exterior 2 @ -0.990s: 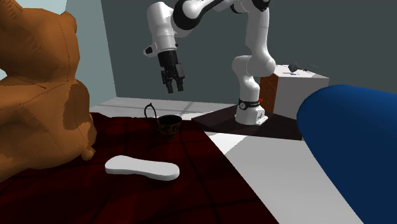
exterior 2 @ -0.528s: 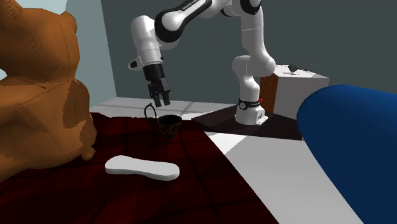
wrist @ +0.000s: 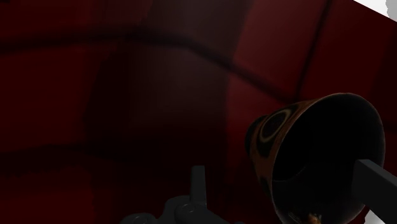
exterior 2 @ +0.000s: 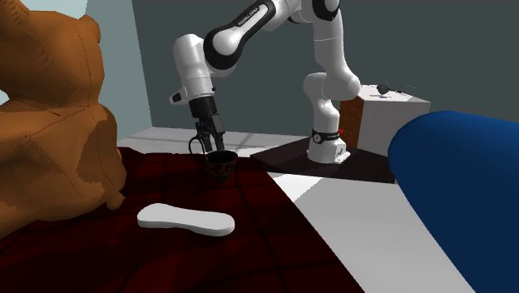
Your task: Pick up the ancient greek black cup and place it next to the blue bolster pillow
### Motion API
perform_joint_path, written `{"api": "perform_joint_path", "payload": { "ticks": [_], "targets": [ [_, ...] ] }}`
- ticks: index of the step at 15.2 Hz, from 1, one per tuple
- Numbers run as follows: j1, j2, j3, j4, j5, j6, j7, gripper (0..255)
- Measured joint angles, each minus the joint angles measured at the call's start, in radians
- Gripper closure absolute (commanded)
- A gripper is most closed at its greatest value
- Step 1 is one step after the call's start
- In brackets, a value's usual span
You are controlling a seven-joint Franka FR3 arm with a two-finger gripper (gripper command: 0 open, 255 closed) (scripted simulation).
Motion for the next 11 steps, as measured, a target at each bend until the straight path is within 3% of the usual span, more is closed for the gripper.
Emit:
{"api": "perform_joint_path", "payload": {
  "ticks": [5,6,11],
  "targets": [
    [0.000,0.002,0.000,-0.003,0.002,0.005,-0.002,0],
    [0.000,0.002,0.000,-0.003,0.002,0.005,-0.002,255],
    [0.000,0.002,0.000,-0.003,0.002,0.005,-0.002,255]
  ]
}}
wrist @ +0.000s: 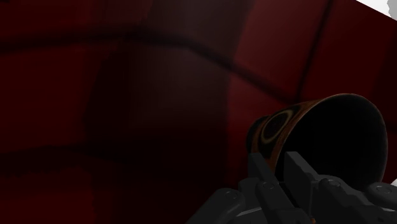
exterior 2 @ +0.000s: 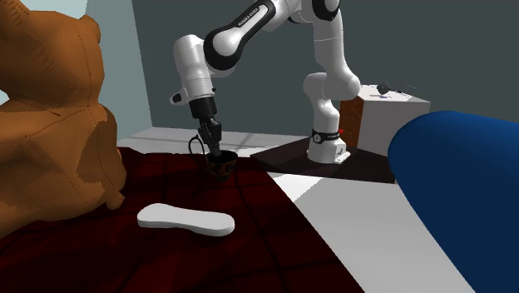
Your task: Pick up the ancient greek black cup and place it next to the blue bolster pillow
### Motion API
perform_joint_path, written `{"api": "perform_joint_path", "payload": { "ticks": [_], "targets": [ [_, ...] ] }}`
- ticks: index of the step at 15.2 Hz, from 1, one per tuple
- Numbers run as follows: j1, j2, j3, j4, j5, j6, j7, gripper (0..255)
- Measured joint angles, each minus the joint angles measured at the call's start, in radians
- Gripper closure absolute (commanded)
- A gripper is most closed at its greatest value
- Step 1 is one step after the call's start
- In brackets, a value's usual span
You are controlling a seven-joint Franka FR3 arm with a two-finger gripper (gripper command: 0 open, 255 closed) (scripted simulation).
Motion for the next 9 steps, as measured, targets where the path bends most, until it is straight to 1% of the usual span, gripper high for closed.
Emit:
{"api": "perform_joint_path", "payload": {
  "ticks": [5,9],
  "targets": [
    [0.000,0.000,0.000,0.000,0.000,0.000,0.000,255],
    [0.002,-0.026,-0.003,0.009,-0.014,-0.031,0.018,255]
  ]
}}
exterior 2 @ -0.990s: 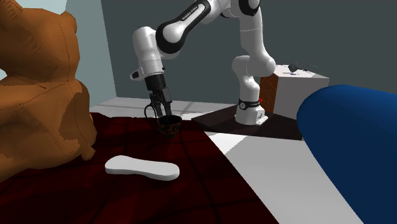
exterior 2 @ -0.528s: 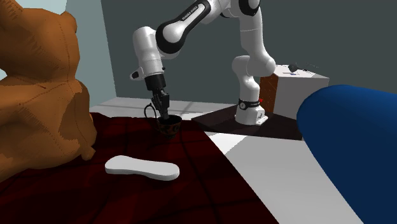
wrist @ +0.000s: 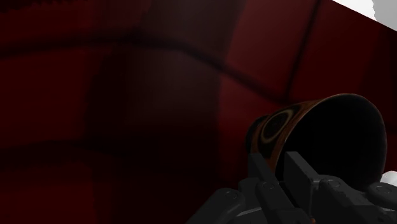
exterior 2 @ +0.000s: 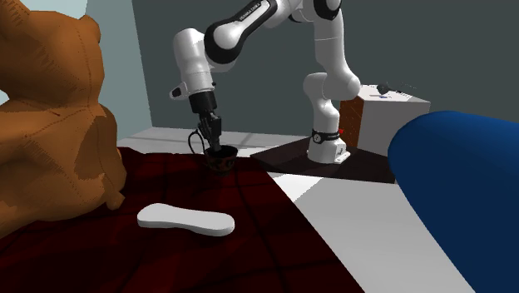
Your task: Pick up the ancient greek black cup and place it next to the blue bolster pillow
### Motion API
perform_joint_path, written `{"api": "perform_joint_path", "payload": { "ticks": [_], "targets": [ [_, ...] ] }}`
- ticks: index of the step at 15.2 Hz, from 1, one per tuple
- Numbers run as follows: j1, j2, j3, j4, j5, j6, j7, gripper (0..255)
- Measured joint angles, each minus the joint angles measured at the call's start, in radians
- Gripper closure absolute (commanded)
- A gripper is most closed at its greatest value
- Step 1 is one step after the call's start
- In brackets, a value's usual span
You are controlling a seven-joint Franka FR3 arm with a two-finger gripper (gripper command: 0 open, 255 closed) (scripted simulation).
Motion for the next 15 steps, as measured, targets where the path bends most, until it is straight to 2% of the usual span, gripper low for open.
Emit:
{"api": "perform_joint_path", "payload": {
  "ticks": [15],
  "targets": [
    [0.001,-0.085,-0.010,0.093,-0.051,-0.163,0.078,255]
  ]
}}
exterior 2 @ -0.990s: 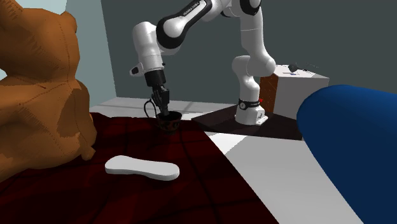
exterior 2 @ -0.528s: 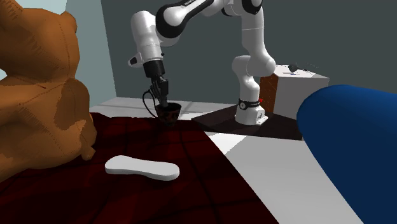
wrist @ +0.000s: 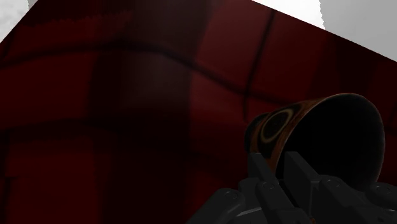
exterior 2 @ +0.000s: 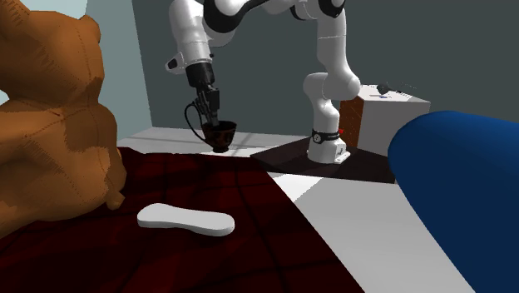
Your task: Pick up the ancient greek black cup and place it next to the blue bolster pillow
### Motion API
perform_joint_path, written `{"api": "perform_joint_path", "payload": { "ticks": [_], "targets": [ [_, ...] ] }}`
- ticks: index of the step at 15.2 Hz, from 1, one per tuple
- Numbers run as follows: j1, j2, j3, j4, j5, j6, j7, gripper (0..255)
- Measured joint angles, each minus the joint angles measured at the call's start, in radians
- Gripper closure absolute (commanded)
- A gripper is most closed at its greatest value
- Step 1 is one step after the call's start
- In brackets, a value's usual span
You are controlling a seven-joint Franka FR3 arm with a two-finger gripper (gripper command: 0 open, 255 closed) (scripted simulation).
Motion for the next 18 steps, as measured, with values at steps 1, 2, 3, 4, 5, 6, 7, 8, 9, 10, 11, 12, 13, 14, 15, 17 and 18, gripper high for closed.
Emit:
{"api": "perform_joint_path", "payload": {
  "ticks": [1,2,3,4,5,6,7,8,9,10,11,12,13,14,15,17,18],
  "targets": [
    [-0.001,-0.002,-0.001,0.011,-0.002,-0.012,0.004,255],
    [-0.001,-0.011,-0.002,0.014,-0.006,-0.023,0.008,255],
    [-0.001,-0.014,-0.002,0.021,-0.008,-0.033,0.013,255],
    [-0.002,-0.019,-0.003,0.029,-0.010,-0.045,0.017,255],
    [-0.002,-0.020,-0.003,0.042,-0.013,-0.058,0.022,255],
    [-0.002,-0.026,-0.003,0.048,-0.015,-0.069,0.026,255],
    [-0.001,-0.030,-0.003,0.055,-0.017,-0.080,0.032,255],
    [-0.002,-0.033,-0.004,0.066,-0.019,-0.092,0.035,255],
    [-0.003,-0.036,-0.004,0.074,-0.021,-0.103,0.038,255],
    [-0.003,-0.040,-0.005,0.080,-0.023,-0.113,0.041,255],
    [-0.004,-0.046,-0.006,0.086,-0.025,-0.125,0.046,255],
    [-0.004,-0.047,-0.006,0.101,-0.027,-0.139,0.051,255],
    [-0.004,-0.048,-0.006,0.113,-0.028,-0.152,0.056,255],
    [-0.004,-0.048,-0.006,0.126,-0.029,-0.163,0.060,255],
    [-0.004,-0.052,-0.006,0.135,-0.031,-0.175,0.064,255],
    [-0.005,-0.052,-0.007,0.160,-0.033,-0.199,0.072,255],
    [-0.006,-0.052,-0.008,0.171,-0.034,-0.211,0.074,255]
  ]
}}
